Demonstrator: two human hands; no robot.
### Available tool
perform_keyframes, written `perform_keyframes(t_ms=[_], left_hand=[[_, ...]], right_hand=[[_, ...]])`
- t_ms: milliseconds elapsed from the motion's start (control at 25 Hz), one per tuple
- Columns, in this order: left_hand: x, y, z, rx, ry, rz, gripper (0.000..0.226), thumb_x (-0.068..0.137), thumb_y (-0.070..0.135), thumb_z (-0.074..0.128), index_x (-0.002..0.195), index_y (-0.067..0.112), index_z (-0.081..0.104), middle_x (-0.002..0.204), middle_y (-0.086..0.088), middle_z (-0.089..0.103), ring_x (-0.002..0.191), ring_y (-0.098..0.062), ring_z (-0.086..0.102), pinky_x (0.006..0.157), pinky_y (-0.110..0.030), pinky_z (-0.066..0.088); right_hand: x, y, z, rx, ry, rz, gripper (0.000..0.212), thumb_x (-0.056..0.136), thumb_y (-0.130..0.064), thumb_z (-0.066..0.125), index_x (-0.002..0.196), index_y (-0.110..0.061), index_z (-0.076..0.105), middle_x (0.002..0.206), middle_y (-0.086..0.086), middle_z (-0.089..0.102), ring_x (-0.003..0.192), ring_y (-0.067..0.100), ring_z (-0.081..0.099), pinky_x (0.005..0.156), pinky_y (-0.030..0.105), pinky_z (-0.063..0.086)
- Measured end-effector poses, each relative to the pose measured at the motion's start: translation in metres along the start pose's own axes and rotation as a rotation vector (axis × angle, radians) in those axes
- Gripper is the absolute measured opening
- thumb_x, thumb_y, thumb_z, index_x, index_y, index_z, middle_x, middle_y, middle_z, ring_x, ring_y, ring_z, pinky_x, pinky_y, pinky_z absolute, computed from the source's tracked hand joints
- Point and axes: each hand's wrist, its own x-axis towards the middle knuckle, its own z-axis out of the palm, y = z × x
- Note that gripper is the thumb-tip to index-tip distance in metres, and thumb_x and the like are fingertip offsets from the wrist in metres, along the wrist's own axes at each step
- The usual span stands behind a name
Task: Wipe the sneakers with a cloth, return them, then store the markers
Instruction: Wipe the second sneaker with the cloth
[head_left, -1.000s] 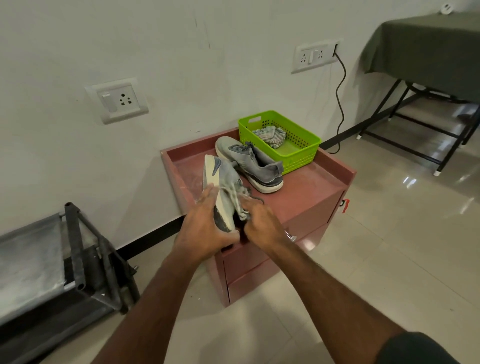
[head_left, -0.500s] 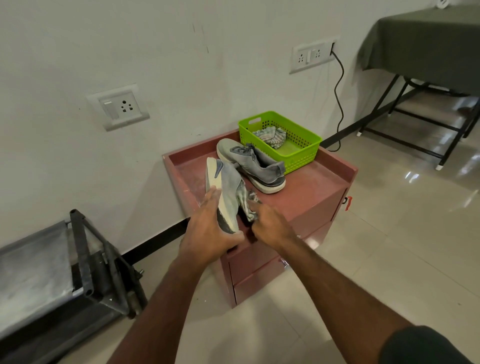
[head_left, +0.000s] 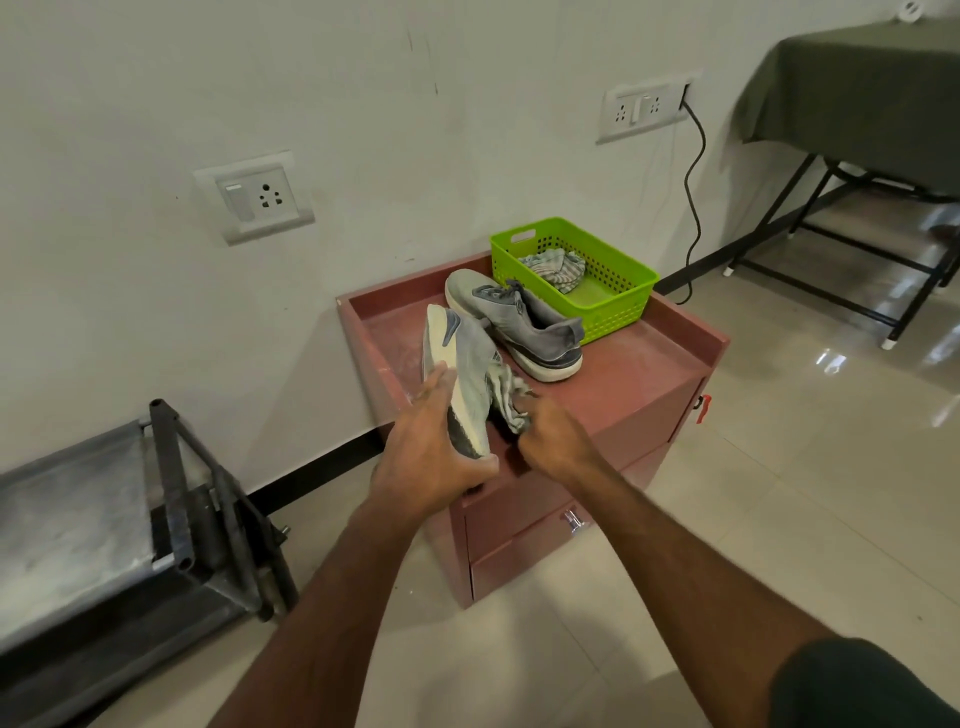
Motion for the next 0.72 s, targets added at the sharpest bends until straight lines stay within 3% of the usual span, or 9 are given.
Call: perform_keyframes(t_ms=[120, 200, 320, 400, 480, 560, 600, 680, 720], left_hand=[[0.000, -0.001, -0.002, -0.001, -0.006, 0.002, 0.115, 0.061, 0.040, 0.087, 0.156, 0.023, 0.026, 0.164, 0.007, 0.022, 0.147, -0.011, 0.028, 0.118, -0.034, 0.033], [0.000, -0.003, -0.002, -0.001, -0.013, -0.005, 0.115, 0.059, 0.041, 0.086, 0.156, 0.024, 0.026, 0.164, 0.008, 0.023, 0.146, -0.012, 0.032, 0.116, -0.036, 0.036], [0.003, -0.001, 0.001, -0.010, 0.002, 0.009, 0.115, 0.053, 0.045, 0.082, 0.154, 0.025, 0.030, 0.161, 0.009, 0.030, 0.139, -0.014, 0.043, 0.109, -0.039, 0.044], [0.002, 0.002, 0.002, -0.008, 0.012, 0.001, 0.113, 0.055, 0.040, 0.083, 0.153, 0.023, 0.031, 0.161, 0.007, 0.029, 0.141, -0.014, 0.039, 0.113, -0.036, 0.041], [0.000, 0.005, 0.000, -0.017, 0.017, -0.008, 0.112, 0.058, 0.034, 0.086, 0.155, 0.021, 0.030, 0.163, 0.007, 0.025, 0.146, -0.011, 0.031, 0.115, -0.028, 0.033], [-0.001, 0.005, -0.001, -0.030, 0.013, -0.007, 0.110, 0.060, 0.031, 0.086, 0.154, 0.020, 0.031, 0.162, 0.009, 0.026, 0.144, -0.009, 0.032, 0.110, -0.023, 0.033], [-0.001, 0.004, -0.002, -0.042, 0.012, -0.013, 0.109, 0.060, 0.031, 0.086, 0.153, 0.021, 0.032, 0.161, 0.010, 0.027, 0.143, -0.009, 0.033, 0.108, -0.023, 0.035], [-0.001, 0.003, -0.003, -0.061, 0.017, -0.028, 0.109, 0.060, 0.031, 0.086, 0.154, 0.022, 0.032, 0.162, 0.010, 0.027, 0.143, -0.009, 0.033, 0.111, -0.027, 0.036], [-0.001, 0.004, -0.003, -0.064, 0.020, -0.036, 0.110, 0.059, 0.031, 0.086, 0.154, 0.022, 0.032, 0.162, 0.009, 0.026, 0.144, -0.010, 0.032, 0.113, -0.030, 0.037]], right_hand=[[0.009, 0.010, -0.020, 0.150, 0.226, 0.148, 0.065, 0.079, 0.008, 0.044, 0.133, -0.022, 0.064, 0.121, 0.007, 0.071, 0.108, 0.025, 0.066, 0.084, 0.026, 0.049], [0.008, -0.007, -0.015, 0.260, 0.288, -0.018, 0.074, 0.077, 0.015, 0.044, 0.142, -0.017, 0.057, 0.136, -0.002, 0.063, 0.123, 0.008, 0.057, 0.101, 0.017, 0.044], [0.005, -0.013, 0.008, 0.197, 0.034, -0.232, 0.077, 0.073, 0.020, 0.042, 0.143, -0.010, 0.054, 0.148, 0.002, 0.053, 0.140, 0.006, 0.042, 0.117, 0.012, 0.024], [0.012, 0.003, 0.014, 0.055, -0.019, -0.226, 0.079, 0.070, 0.014, 0.041, 0.143, -0.013, 0.054, 0.147, 0.006, 0.054, 0.139, 0.017, 0.047, 0.114, 0.016, 0.031], [0.016, 0.013, 0.008, -0.076, -0.026, -0.181, 0.069, 0.074, 0.007, 0.045, 0.135, -0.020, 0.060, 0.137, 0.007, 0.063, 0.127, 0.028, 0.057, 0.100, 0.028, 0.046], [0.025, 0.014, -0.006, -0.038, 0.089, 0.005, 0.054, 0.080, 0.002, 0.047, 0.124, -0.021, 0.067, 0.117, 0.011, 0.072, 0.110, 0.035, 0.063, 0.081, 0.033, 0.049], [0.028, 0.009, -0.013, 0.038, 0.213, 0.091, 0.052, 0.081, 0.003, 0.047, 0.122, -0.020, 0.069, 0.111, 0.011, 0.074, 0.107, 0.034, 0.064, 0.079, 0.031, 0.049], [0.025, -0.002, -0.018, 0.173, 0.428, 0.075, 0.062, 0.078, 0.012, 0.046, 0.131, -0.014, 0.066, 0.124, 0.003, 0.070, 0.119, 0.021, 0.060, 0.095, 0.017, 0.044], [0.022, -0.006, -0.015, 0.199, 0.417, -0.016, 0.067, 0.076, 0.016, 0.045, 0.135, -0.010, 0.062, 0.131, 0.000, 0.064, 0.126, 0.014, 0.055, 0.102, 0.009, 0.037]])
